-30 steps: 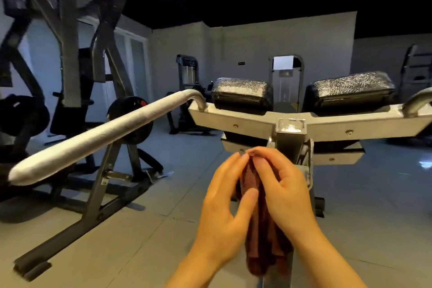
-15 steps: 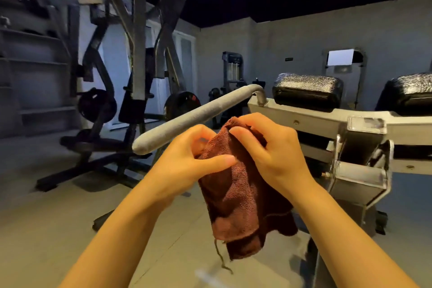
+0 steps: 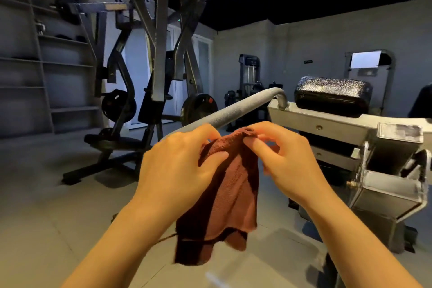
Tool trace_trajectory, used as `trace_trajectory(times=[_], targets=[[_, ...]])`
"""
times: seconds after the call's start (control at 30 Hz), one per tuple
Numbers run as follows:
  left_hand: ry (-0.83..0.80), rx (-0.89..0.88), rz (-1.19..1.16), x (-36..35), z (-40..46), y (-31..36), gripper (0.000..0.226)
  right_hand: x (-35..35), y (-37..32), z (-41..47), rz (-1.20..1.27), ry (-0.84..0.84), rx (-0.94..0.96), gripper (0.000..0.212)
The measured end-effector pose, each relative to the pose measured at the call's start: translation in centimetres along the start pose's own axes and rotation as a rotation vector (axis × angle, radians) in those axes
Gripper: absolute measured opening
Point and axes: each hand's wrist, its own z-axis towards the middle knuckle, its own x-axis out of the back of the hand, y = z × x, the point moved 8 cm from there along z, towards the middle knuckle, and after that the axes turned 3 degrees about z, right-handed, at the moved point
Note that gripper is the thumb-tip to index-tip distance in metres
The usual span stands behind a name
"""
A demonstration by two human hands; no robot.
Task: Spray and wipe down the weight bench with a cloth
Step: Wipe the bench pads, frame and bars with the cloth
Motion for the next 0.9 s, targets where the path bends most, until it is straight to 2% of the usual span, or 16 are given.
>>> trace_trajectory(times=[0.07, 0.17, 0.23, 0.33, 0.47, 0.63, 0.7, 0.83, 0.9], targets=[[0.116, -0.045, 0.063, 1.6, -0.2, 0.8, 0.026, -0.5, -1.0, 0.8, 0.074, 0.098, -0.009, 0.021], [0.257, 0.009, -0.078, 4.2, -0.5, -0.3, 0.017, -2.1, -4.9, 2.5, 0.001, 0.258, 0.217, 0.019], [0.309, 0.105, -0.168, 5.5, -0.7, -2.9, 0.018, -5.1, -6.0, 3.2, 0.028, 0.224, 0.305, 0.016], [0.248, 0.228, -0.317, 5.2, -1.8, -6.6, 0.029, -10.5, -5.0, 2.8, 0.051, 0.074, 0.334, 0.031], [0.196, 0.267, -0.395, 3.9, -2.7, -8.2, 0.027, -12.7, -3.0, 2.2, -0.245, 0.172, 0.602, 0.043], [0.304, 0.141, -0.269, 4.5, -1.4, -6.4, 0.022, -9.4, -0.8, 5.2, -0.253, 0.225, 0.537, 0.056], [0.352, 0.107, -0.319, 4.2, -0.4, -6.3, 0.025, -7.4, 1.3, 7.1, -0.307, 0.185, 0.494, 0.048], [0.351, 0.111, -0.459, 1.9, 2.4, -6.9, 0.024, -3.3, 7.5, 12.0, -0.527, 0.121, 0.343, 0.013], [0.298, 0.105, -0.520, 0.4, 3.6, -6.7, 0.028, -0.3, 10.1, 13.5, -0.499, 0.184, 0.246, 0.027]])
